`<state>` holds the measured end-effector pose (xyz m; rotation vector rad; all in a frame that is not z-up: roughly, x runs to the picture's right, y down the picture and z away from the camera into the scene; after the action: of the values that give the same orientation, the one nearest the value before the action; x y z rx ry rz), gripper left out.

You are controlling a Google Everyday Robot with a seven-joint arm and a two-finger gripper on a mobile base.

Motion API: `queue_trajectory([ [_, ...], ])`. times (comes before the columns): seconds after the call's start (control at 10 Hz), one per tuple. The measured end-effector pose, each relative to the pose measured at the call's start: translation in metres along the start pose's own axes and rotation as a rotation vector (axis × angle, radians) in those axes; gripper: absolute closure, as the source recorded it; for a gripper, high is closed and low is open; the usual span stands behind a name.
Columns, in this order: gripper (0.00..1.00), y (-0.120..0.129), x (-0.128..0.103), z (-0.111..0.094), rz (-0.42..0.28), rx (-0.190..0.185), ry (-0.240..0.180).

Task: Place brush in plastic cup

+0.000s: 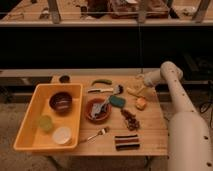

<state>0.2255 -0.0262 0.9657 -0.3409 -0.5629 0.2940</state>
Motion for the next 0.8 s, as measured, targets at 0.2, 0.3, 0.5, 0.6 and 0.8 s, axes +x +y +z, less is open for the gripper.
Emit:
queue_trajectory([
  [0.2,0.31,0.002,-0.006,-0.003,-0.048,0.026,0.041],
  [0.3,0.31,0.007,-0.015,-0.005,-0.123,0.041,0.091],
  [0.5,0.31,0.016,-0.048,0.002,-0.307,0.045,0.16],
  [0.6,0.31,0.022,-0.069,0.005,-0.429,0.028,0.201],
  [0.8,0.31,0.02,-0.081,0.006,-0.503,-0.034,0.214],
])
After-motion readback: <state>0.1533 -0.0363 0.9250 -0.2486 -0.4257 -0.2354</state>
